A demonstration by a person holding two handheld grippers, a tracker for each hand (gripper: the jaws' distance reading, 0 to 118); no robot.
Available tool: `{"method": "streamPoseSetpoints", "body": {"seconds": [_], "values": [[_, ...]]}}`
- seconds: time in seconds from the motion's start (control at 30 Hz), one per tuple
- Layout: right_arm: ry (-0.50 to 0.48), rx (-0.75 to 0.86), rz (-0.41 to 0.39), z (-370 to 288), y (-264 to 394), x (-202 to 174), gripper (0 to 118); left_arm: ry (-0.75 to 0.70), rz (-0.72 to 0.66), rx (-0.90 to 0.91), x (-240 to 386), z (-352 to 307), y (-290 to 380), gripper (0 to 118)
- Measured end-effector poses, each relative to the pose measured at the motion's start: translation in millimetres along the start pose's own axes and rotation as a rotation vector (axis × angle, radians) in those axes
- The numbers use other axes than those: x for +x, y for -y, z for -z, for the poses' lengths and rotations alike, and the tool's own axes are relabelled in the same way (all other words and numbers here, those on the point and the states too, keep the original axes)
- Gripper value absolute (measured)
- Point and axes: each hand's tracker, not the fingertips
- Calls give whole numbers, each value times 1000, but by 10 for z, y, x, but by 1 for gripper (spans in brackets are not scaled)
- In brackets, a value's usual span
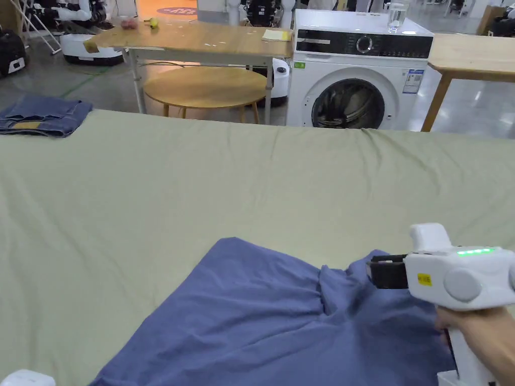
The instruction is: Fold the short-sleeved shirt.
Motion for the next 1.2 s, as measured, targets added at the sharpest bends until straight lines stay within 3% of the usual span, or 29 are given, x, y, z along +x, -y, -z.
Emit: {"method": "streamPoseSetpoints", "body": {"seconds": [0.1,0.2,0.27,0.3,0.33,0.37,0.4,0.43,0.47,0.5,0.57,0.7,0.9,1.2], "values": [[50,-46,56,396,-74,45,116,1,-10,-17,-58,74,-3,3],[102,-102,47,627,10,12,115,0,-11,-32,-63,167,-2,3],[132,-220,40,730,131,-47,104,-6,-6,-40,-79,214,4,3],[88,-155,94,644,204,-84,93,-8,-6,-42,-69,228,-2,3],[118,-75,91,512,218,-125,69,-11,-6,-42,-61,237,-7,3],[70,-91,84,452,239,-170,47,-15,-9,-41,-49,235,-20,3],[74,-84,69,375,271,-225,47,-18,-19,-42,-46,245,-32,3],[66,-83,38,320,281,-266,38,-21,-27,-41,-43,257,-40,3],[52,-98,20,290,289,-301,15,-23,-43,-41,-47,279,-54,3],[46,-121,4,255,293,-298,1,-24,-61,-41,-36,286,-82,3],[32,-114,5,124,261,-261,1,-32,-80,-29,-30,278,-125,3],[22,72,36,-517,49,-130,1,-61,-96,-2,-30,191,-295,3],[62,292,3,-1600,-386,58,1,-90,-266,143,-102,88,-887,3],[145,506,39,-2752,-1112,388,1,-191,-186,383,132,-646,-2481,3]]}}
